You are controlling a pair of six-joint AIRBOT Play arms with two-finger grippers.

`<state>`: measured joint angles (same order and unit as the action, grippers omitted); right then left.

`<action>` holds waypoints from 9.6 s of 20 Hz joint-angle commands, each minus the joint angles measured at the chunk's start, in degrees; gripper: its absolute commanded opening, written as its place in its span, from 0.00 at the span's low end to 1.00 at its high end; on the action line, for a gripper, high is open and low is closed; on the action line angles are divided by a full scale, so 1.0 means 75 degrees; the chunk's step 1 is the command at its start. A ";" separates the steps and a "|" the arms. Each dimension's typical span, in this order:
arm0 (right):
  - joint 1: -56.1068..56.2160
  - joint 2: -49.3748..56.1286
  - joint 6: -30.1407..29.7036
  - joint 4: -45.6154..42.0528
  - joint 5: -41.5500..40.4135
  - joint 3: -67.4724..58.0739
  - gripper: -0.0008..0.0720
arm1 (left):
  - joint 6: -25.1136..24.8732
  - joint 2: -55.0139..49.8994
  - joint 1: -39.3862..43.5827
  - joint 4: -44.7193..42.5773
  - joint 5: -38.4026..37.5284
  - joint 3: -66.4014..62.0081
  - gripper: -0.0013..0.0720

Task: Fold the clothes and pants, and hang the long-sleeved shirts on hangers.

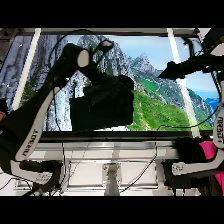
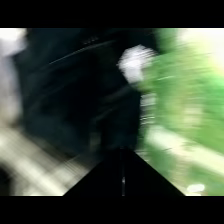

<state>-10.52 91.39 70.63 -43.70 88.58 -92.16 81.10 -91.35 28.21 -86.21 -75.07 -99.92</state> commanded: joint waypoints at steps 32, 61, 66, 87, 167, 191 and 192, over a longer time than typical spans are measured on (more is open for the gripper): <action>0.1212 0.2541 0.0490 0.1897 -0.1026 -0.0347 0.03 | -0.1480 0.1358 -0.5604 0.4881 0.1696 0.6146 0.53; -0.1792 0.2492 0.3812 0.0606 -0.1699 -0.3914 0.03 | -0.0440 0.1906 -0.6012 0.2209 0.1402 0.2031 0.03; -0.2232 0.2055 0.3923 -0.0851 -0.0562 -0.3483 0.04 | -0.0437 0.1818 -0.6009 0.1746 0.1043 0.1527 0.03; -0.2162 0.2078 0.4028 -0.6773 0.2261 -0.3223 0.04 | 0.0125 0.1781 -0.6012 -0.1376 -0.0122 0.3853 0.03; -0.0737 0.2483 0.6924 -0.5018 -0.5887 -0.2961 0.94 | -0.0245 -0.1274 -0.4558 0.1789 1.1217 0.3159 0.80; 0.0070 -0.1839 0.0883 0.0396 -0.3334 0.4814 0.03 | -0.1565 0.3596 -0.4424 0.3314 0.2084 0.7309 0.03; 0.0251 -0.2055 0.0889 0.0901 -0.3780 0.5540 0.04 | -0.1565 0.3692 -0.4421 0.3386 0.2090 0.7449 0.03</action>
<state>-10.72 83.37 79.33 -47.86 69.17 -67.40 71.13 -67.26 -5.02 -63.70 -54.92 -49.60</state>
